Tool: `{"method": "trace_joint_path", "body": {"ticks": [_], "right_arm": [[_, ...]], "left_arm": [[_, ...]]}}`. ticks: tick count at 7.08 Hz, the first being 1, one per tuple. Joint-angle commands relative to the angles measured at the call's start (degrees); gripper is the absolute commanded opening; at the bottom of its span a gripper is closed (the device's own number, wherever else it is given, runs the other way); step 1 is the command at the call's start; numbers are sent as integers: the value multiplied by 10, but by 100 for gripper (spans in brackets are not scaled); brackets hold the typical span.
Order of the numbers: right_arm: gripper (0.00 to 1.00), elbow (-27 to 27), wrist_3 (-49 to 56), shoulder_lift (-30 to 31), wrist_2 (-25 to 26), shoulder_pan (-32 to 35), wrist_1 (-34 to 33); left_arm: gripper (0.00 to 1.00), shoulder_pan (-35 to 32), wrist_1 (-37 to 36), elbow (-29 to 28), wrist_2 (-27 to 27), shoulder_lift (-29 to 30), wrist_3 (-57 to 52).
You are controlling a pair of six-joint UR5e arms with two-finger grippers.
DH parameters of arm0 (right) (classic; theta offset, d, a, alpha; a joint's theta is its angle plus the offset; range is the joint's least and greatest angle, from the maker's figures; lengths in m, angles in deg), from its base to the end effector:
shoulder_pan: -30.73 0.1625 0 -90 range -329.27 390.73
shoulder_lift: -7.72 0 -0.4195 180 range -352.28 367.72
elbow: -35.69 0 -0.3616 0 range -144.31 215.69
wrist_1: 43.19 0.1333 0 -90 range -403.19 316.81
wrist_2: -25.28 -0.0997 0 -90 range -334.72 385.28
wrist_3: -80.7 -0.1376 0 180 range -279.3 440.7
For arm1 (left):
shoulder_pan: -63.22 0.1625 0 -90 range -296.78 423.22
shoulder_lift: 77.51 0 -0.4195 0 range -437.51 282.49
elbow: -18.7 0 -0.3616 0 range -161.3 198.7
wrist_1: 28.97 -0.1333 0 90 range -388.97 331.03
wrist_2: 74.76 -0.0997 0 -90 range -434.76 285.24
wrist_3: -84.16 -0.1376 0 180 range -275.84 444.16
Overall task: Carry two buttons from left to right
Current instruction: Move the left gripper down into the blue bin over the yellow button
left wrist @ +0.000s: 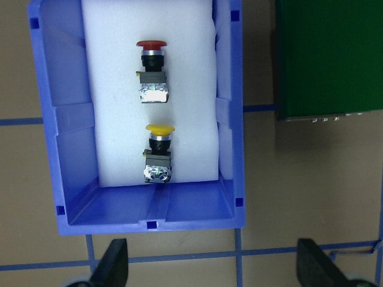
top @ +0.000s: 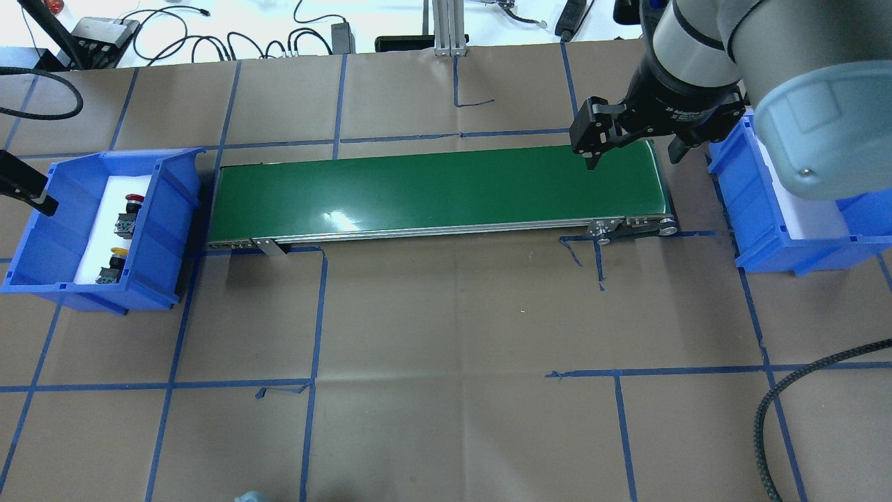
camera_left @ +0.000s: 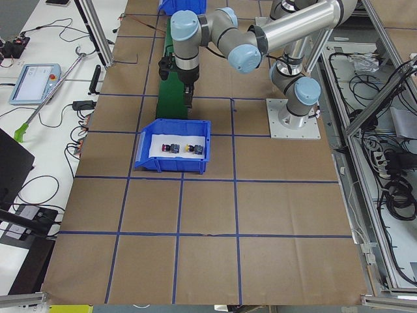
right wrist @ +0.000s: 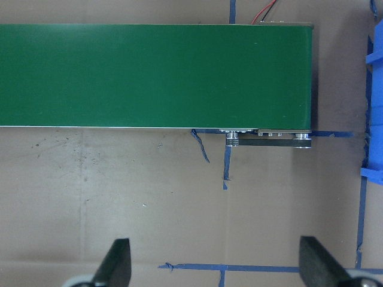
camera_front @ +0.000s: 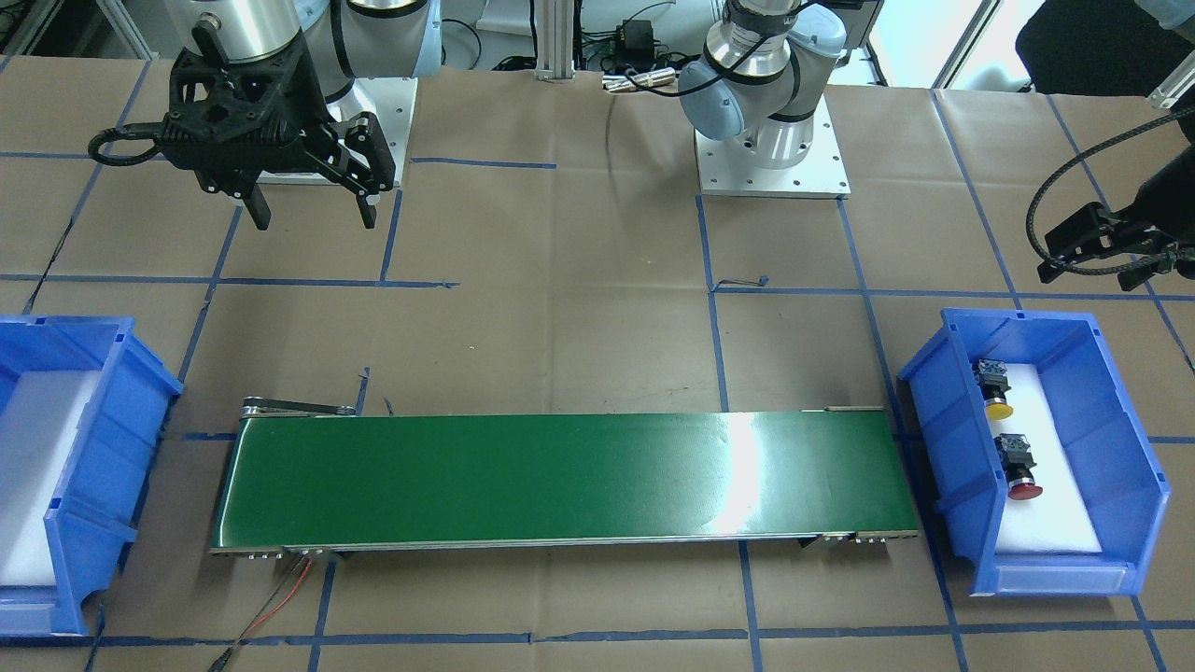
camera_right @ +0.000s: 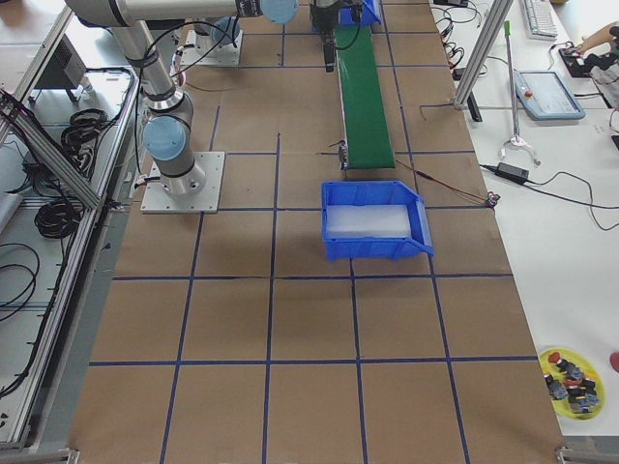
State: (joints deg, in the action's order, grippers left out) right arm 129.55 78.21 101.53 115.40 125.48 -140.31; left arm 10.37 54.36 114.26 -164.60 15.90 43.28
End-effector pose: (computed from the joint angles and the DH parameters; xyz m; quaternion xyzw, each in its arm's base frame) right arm 0.1698 -0.4370 0.4565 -0.0196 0.9979 -0.0616 0.0028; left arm 0.1810 -0.4603 0.3834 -0.0325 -0.9993 -0.0147 0.0137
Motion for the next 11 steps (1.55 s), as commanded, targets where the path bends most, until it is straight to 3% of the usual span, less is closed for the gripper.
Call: {"method": "trace_joint_path", "body": {"ticks": [1,3,6,11], "right_arm": [[100,-1,0,1,2,0,0],[100,-3,0,1,6,-1,0],[100,0,-8,-13,1,0,-1],[100,0,-3,-9,6,0,2]], "left_arm": [[99,6,-76,36,1,12,-10],[99,7,-120,64,2,24,-10],[99,7,-246,140,10,43,-8],[98,8,-269,144,9,91,-4]]}}
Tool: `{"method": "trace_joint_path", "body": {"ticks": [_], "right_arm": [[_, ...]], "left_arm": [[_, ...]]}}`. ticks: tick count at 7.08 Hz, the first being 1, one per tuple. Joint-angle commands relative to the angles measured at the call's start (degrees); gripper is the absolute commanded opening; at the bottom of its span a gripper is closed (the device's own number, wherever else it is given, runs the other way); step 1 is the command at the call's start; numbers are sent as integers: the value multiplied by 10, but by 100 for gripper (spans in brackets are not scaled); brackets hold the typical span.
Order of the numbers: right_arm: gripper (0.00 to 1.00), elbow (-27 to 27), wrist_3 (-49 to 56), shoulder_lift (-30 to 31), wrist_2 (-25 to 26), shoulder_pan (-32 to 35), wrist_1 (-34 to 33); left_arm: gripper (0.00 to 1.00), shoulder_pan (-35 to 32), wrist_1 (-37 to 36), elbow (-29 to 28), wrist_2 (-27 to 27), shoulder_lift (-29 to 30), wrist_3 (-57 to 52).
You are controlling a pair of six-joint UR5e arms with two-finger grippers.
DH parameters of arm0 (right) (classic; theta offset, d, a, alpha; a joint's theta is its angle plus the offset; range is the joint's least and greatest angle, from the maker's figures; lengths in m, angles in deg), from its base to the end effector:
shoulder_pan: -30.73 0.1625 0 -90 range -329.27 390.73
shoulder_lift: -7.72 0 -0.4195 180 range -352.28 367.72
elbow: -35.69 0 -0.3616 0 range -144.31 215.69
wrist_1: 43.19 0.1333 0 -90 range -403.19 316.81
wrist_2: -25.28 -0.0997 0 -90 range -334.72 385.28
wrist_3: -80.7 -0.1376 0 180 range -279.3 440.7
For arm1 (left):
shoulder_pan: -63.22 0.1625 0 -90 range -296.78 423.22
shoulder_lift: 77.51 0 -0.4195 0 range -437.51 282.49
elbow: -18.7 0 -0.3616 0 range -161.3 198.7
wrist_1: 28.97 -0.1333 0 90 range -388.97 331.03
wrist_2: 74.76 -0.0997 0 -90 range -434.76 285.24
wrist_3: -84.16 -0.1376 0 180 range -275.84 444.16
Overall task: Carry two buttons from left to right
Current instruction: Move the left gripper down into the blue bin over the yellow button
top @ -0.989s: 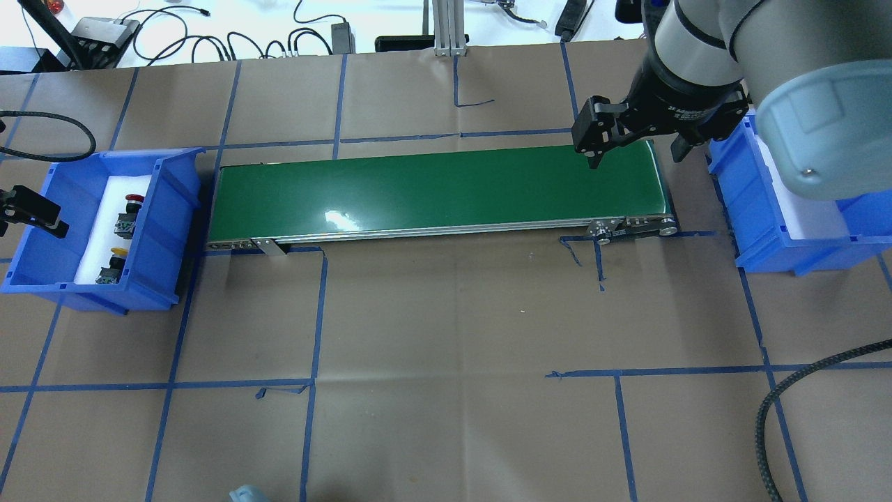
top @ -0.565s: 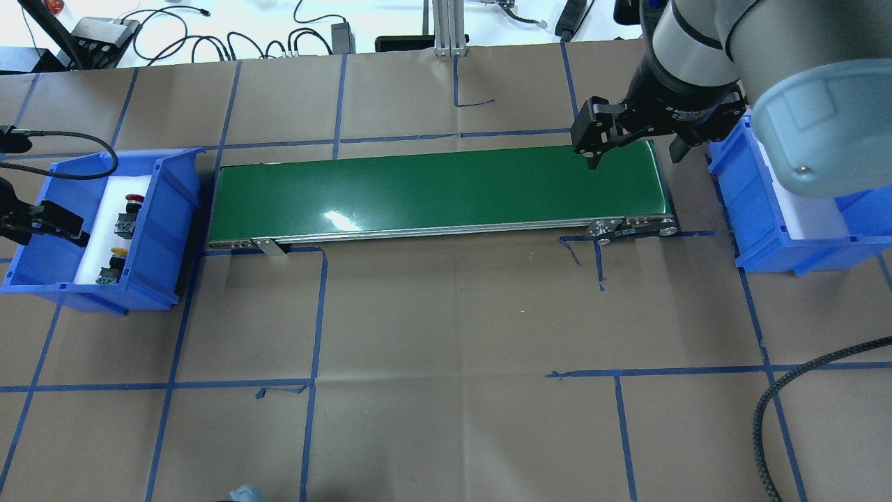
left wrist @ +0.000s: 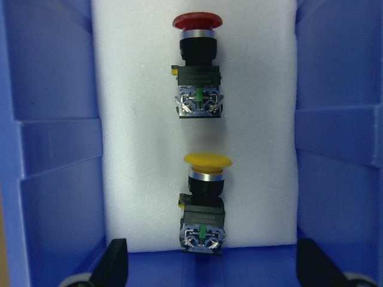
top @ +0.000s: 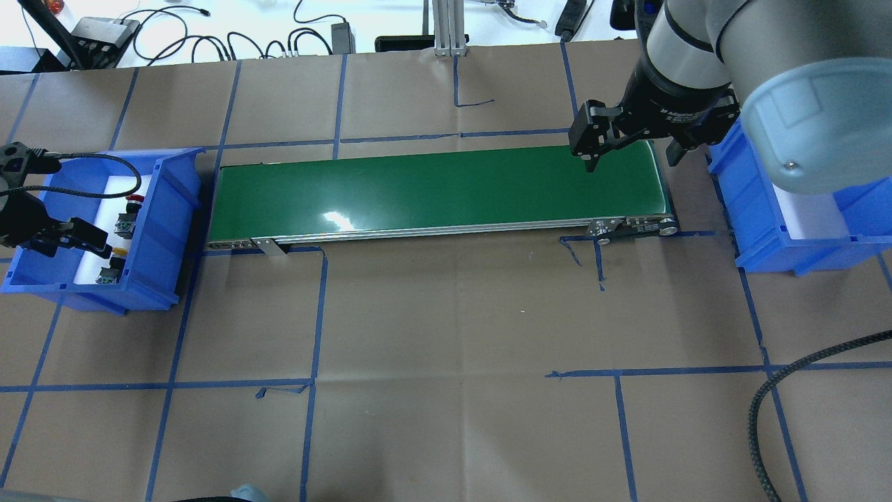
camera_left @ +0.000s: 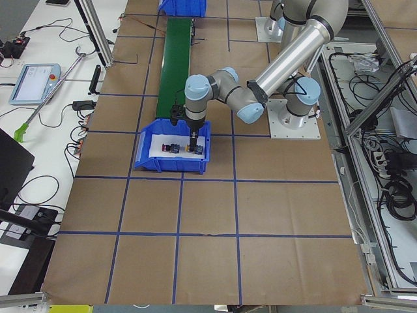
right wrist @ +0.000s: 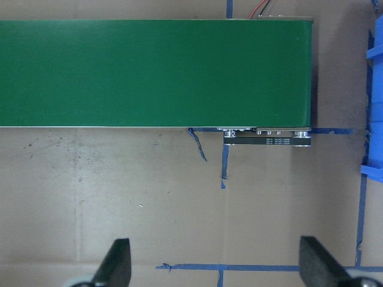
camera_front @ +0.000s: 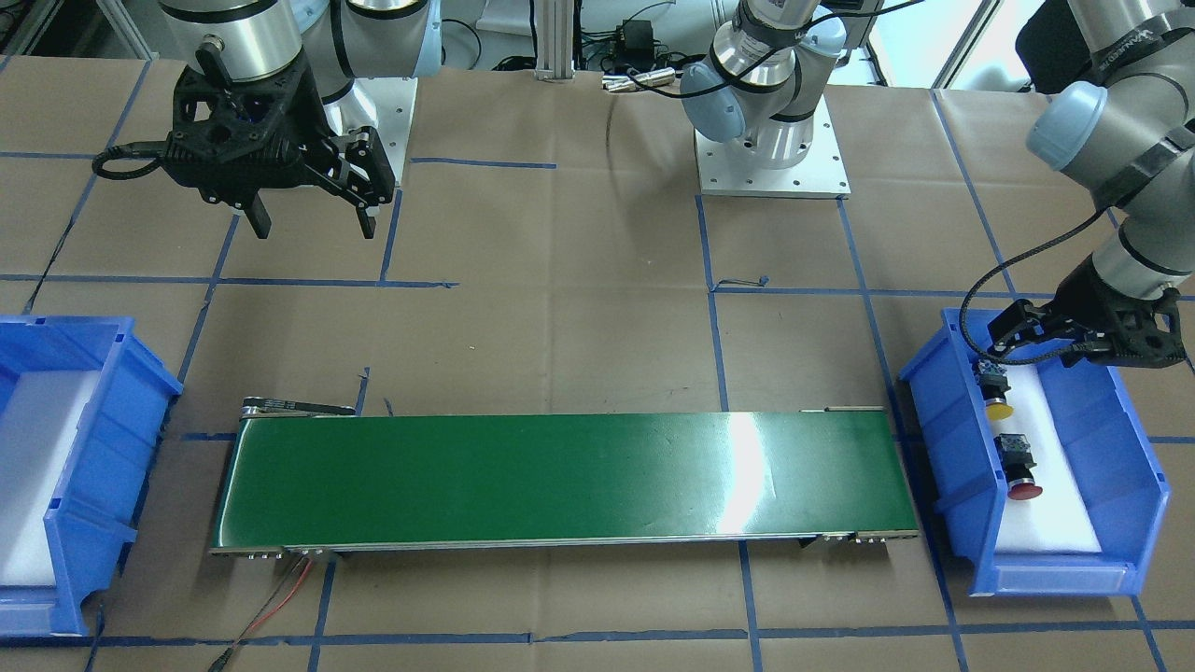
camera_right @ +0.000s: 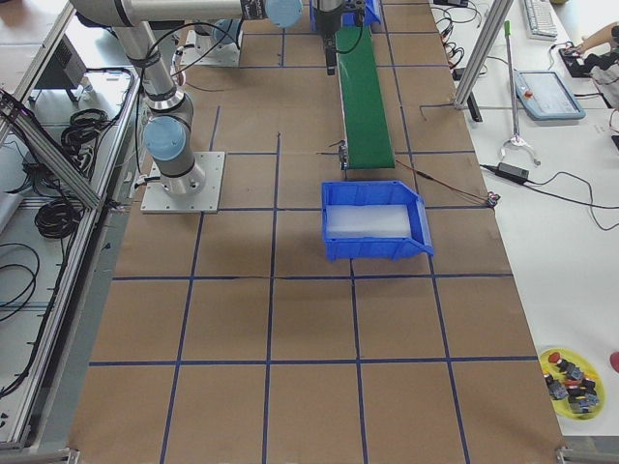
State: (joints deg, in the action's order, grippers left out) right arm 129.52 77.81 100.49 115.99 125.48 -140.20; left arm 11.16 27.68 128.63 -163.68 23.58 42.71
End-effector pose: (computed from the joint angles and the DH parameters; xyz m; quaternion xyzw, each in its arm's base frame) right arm 0.1688 -0.4422 0.4483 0.0159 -0.9985 0.0522 0.0027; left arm 0.1977 -0.4746 0.2544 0.0308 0.9993 -0.0217 0.0057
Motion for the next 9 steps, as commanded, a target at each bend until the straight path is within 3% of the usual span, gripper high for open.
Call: {"method": "trace_joint_path", "body": {"ticks": [1,6,7,9], "right_arm": [[100,2,-1,3,0,0,5],[100,7,-5,5,0,1,9],[100,7,-4,5,0,1,9],[100,7,-4,4,0,1,10]], "left_arm": [[98,0,-22,5,-1,23,2],[98,1,-115,49,-1,59,2],[95,0,-115,49,0,60,2],[78,0,-115,49,0,62,2]]}}
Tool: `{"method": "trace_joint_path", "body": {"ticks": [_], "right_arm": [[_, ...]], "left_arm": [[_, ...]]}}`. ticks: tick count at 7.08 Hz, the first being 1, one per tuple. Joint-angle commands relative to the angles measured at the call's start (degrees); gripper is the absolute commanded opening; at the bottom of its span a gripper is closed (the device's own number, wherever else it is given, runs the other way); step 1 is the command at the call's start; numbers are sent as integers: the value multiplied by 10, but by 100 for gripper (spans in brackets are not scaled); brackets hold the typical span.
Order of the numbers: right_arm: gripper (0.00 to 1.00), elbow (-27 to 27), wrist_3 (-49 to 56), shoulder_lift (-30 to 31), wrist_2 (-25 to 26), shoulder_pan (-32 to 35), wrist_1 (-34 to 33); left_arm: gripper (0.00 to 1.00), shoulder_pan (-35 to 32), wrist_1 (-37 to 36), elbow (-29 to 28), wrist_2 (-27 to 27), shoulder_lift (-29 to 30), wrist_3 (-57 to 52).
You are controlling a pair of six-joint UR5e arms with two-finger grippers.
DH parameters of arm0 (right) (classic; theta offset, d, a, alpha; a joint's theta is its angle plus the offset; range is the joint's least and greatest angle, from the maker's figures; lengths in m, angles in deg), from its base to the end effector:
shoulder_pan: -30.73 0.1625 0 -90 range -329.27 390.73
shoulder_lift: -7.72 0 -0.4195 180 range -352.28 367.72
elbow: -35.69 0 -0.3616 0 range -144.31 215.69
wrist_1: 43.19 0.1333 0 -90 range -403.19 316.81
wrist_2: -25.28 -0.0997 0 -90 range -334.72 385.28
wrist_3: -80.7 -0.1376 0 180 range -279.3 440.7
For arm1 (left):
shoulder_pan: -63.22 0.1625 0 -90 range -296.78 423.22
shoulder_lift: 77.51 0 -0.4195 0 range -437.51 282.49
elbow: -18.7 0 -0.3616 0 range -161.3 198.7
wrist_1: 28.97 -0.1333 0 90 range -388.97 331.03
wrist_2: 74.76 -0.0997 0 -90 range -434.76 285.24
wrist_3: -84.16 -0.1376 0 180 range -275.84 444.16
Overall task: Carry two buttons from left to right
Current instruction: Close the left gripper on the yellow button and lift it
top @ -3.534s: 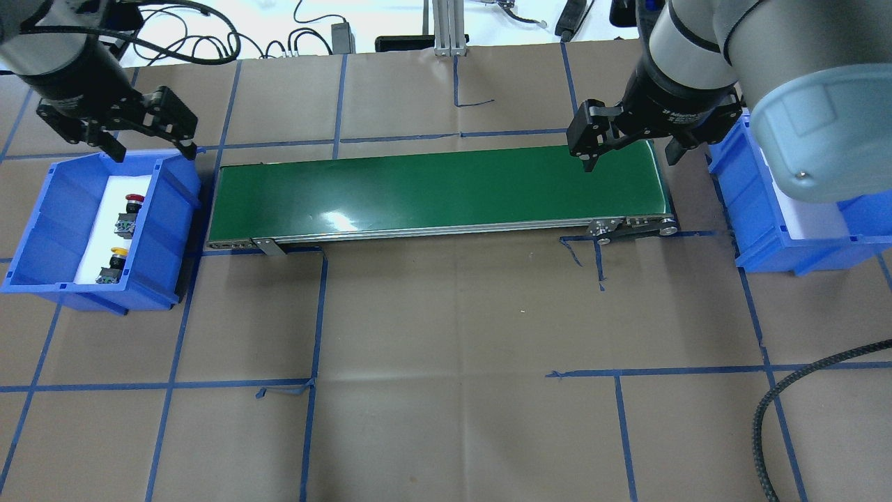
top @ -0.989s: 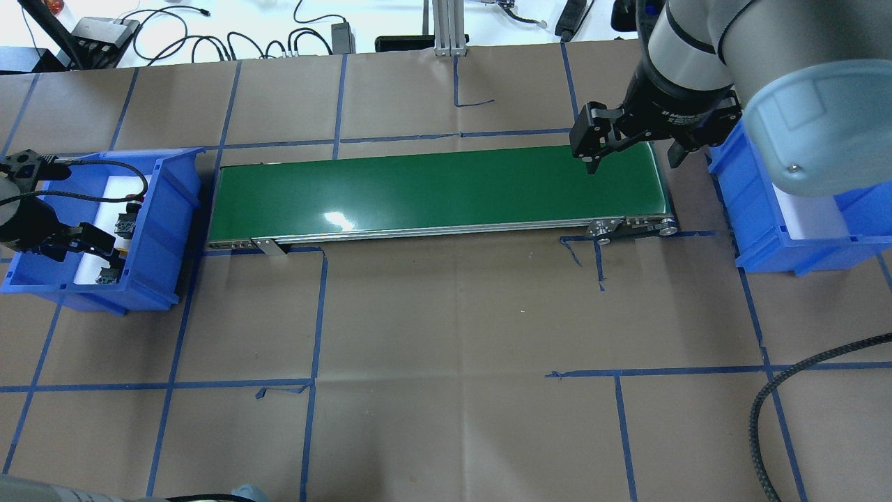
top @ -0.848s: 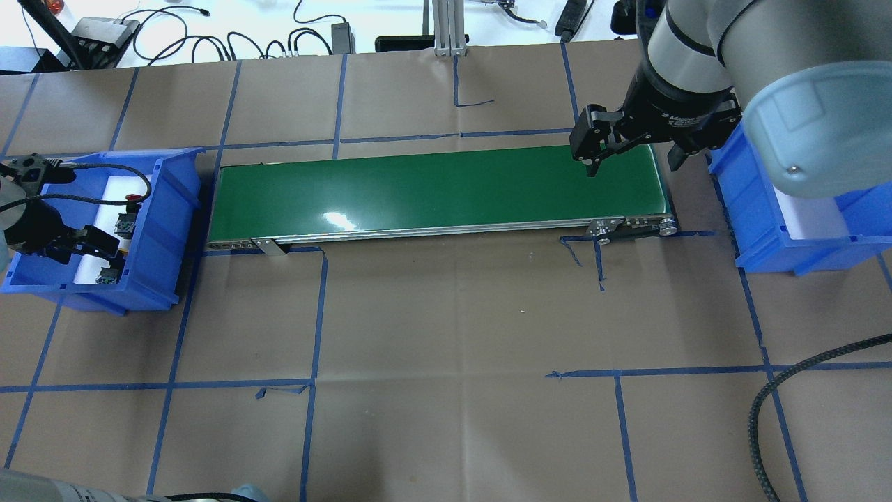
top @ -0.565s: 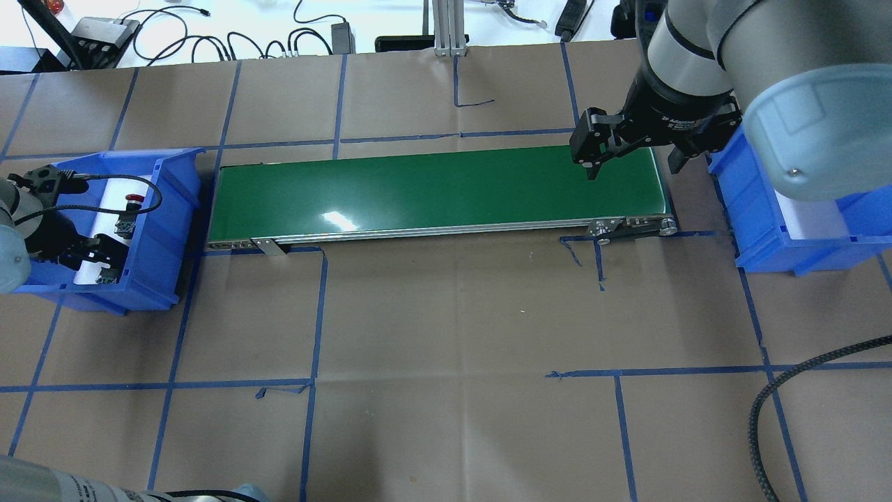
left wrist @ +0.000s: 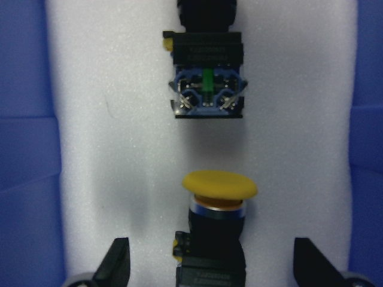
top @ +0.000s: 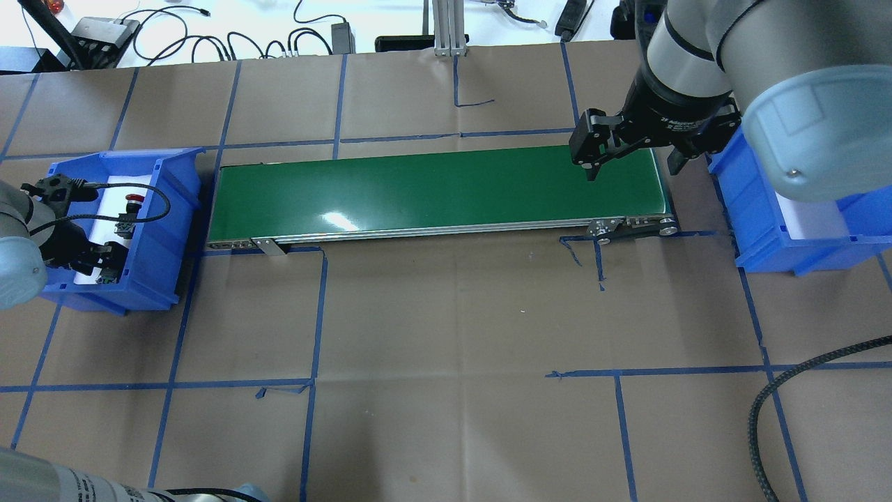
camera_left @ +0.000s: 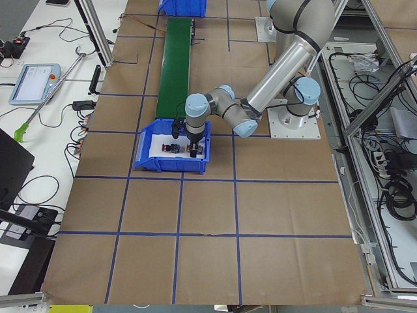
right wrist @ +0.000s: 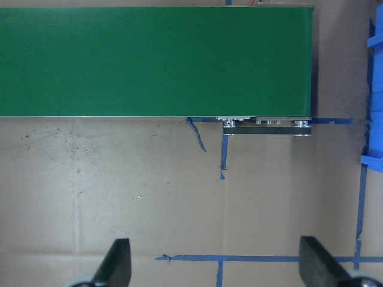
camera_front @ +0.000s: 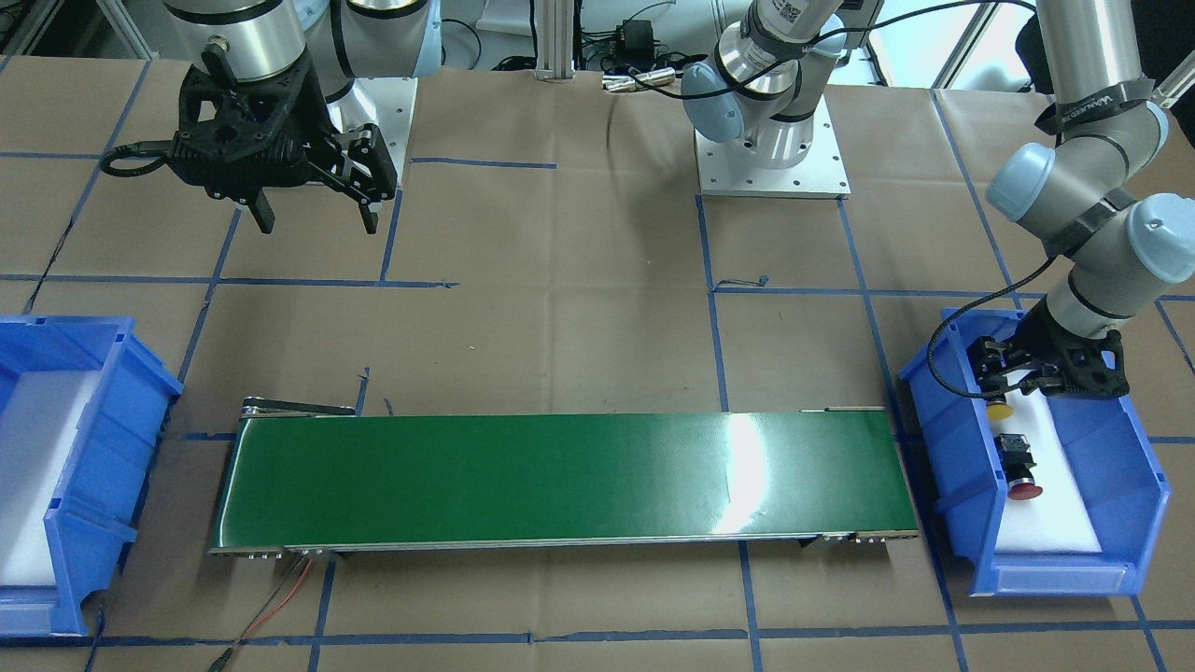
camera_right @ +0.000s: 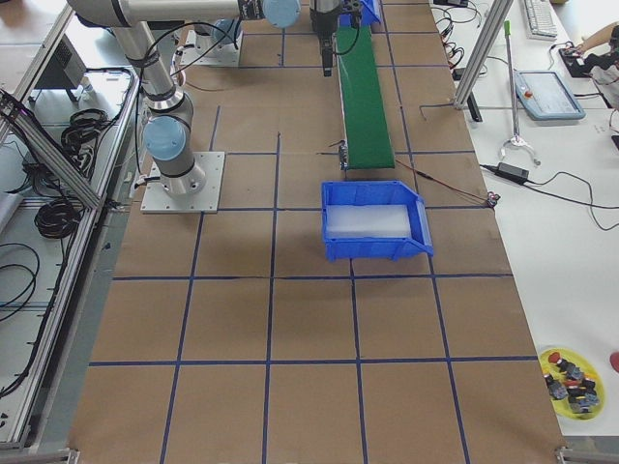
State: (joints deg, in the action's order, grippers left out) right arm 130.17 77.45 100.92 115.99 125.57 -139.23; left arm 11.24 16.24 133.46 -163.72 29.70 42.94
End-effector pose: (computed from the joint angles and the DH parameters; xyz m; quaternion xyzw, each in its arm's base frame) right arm 0.1690 -0.4362 0.4444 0.0136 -0.9990 0.0419 0.0032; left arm 0.2006 -0.4770 0.1889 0.0281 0.9993 -0.0247 0.0087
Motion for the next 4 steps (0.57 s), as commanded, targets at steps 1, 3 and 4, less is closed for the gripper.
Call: {"method": "trace_joint_path", "body": {"ticks": [1,3,4], "right_arm": [[100,0,-1,0,0,0,1],[100,0,-1,-2,0,1,0],[100,0,-1,-3,0,0,0]], "left_arm": [[76,-1,0,-1,0,2,0],[49,-1,0,-8,2,2,4],[33,-1,0,-7,2,4,8]]}}
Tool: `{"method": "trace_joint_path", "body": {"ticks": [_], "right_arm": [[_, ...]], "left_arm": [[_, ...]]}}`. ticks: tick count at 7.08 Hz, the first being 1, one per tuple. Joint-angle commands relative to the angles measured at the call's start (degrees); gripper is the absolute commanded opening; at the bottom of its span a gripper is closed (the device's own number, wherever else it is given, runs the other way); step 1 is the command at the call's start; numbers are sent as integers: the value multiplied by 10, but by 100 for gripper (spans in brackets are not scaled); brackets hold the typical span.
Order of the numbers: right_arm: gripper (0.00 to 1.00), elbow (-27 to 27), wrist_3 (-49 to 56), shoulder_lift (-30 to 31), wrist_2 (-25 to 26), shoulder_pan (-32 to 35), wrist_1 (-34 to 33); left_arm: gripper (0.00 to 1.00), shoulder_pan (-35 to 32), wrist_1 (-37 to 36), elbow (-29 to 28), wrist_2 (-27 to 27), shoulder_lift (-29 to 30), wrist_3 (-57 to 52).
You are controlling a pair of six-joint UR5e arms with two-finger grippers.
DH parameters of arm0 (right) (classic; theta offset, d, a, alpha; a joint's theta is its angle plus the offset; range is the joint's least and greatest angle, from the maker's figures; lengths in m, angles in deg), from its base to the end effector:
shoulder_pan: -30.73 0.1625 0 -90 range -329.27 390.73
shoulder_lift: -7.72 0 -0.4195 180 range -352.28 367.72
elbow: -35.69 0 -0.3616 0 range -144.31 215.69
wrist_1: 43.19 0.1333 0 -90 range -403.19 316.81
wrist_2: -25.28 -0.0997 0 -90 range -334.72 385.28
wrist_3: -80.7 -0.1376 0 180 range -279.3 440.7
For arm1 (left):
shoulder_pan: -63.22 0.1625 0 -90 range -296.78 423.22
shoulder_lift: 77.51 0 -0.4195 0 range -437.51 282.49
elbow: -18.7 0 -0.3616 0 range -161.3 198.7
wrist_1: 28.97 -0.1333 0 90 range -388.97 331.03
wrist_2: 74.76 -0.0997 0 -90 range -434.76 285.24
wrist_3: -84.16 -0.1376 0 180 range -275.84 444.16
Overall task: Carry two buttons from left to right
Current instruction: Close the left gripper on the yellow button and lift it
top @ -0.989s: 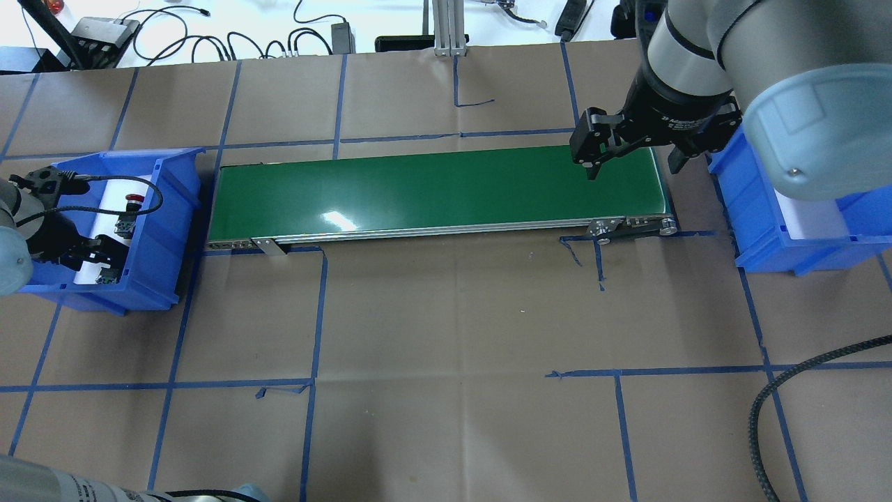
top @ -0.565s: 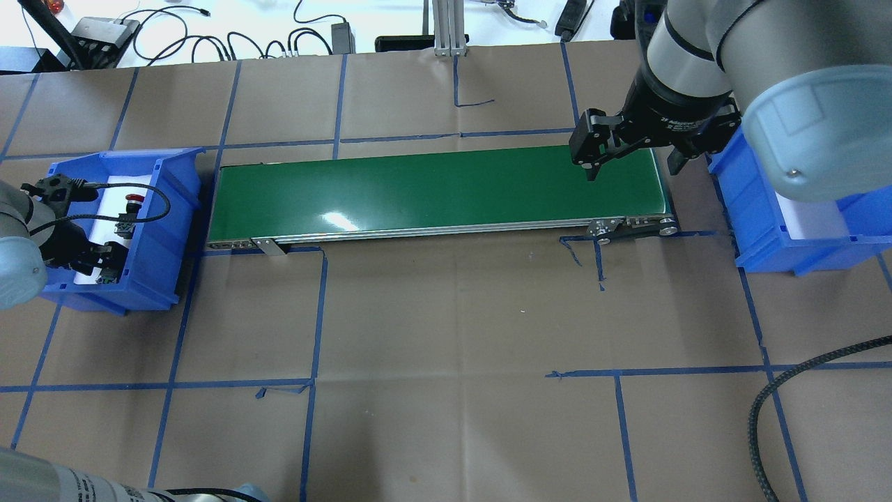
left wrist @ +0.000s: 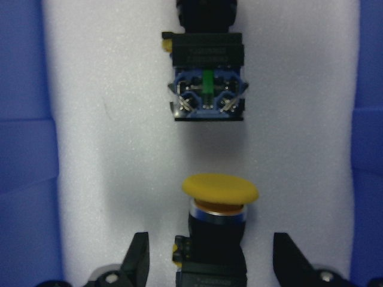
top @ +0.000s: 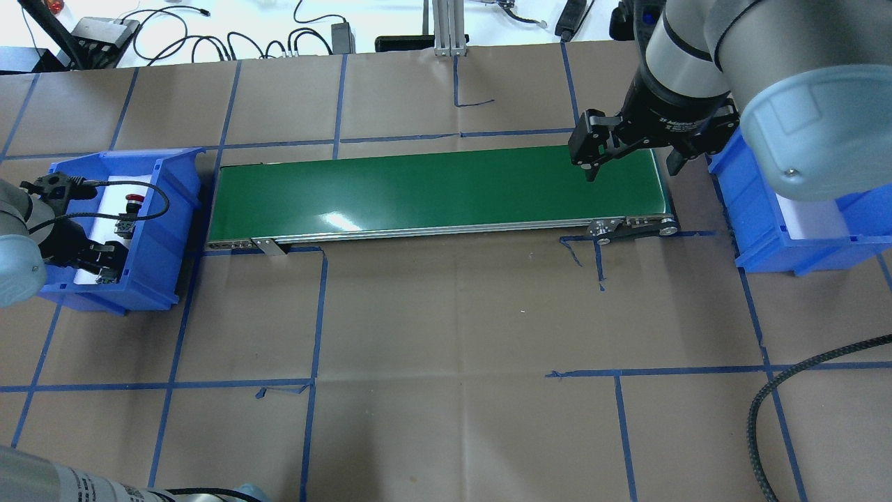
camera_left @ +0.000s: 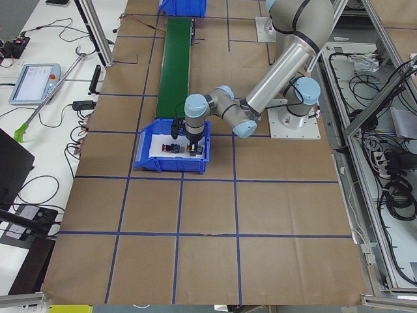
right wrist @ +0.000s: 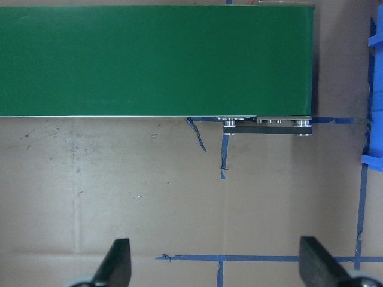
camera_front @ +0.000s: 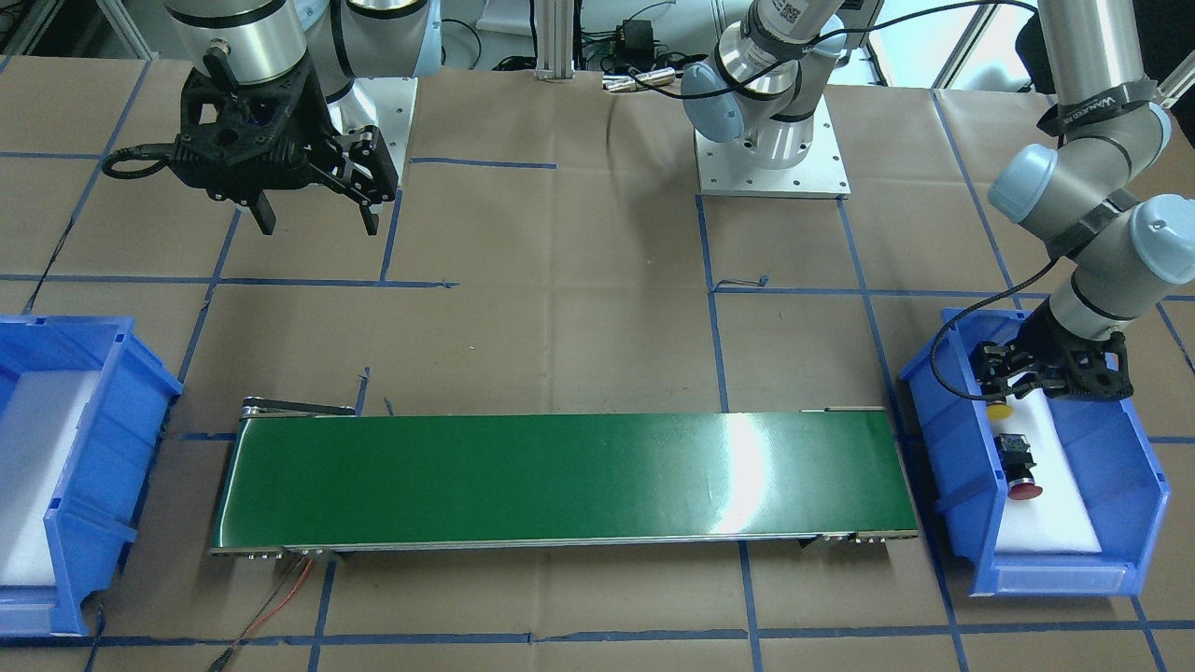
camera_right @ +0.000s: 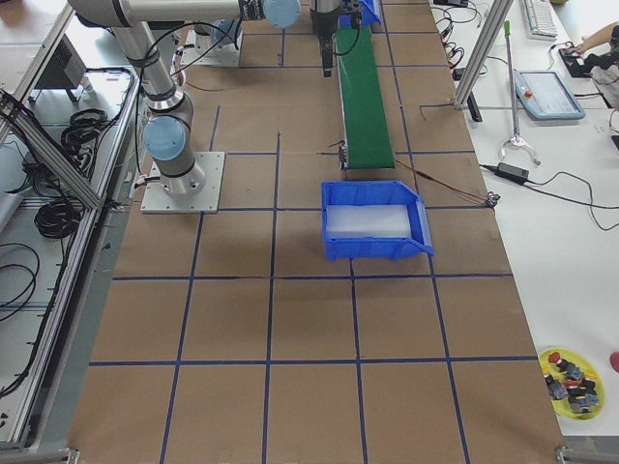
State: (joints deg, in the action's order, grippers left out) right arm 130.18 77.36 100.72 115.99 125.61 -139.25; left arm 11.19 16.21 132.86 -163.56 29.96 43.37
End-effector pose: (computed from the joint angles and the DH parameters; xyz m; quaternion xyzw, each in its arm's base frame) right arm 0.1694 -0.4370 0.4428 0.0132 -0.9991 0.0402 0.0033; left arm 0.2024 -0.4806 0.1906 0.0249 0.9992 -0.0282 0.0096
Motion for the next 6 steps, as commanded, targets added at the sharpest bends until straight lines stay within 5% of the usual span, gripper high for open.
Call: {"method": "trace_joint_path", "body": {"ticks": [1,3,6], "right_arm": [[100,0,0,2,0,0,0],[100,0,0,3,0,0,0],[100,0,1,2,1,0,0]], "left_arm": [[23,0,0,-2,0,0,6],[14,0,0,-6,0,-6,7],[14,-6,48,-58,-2,-27,7]]}}
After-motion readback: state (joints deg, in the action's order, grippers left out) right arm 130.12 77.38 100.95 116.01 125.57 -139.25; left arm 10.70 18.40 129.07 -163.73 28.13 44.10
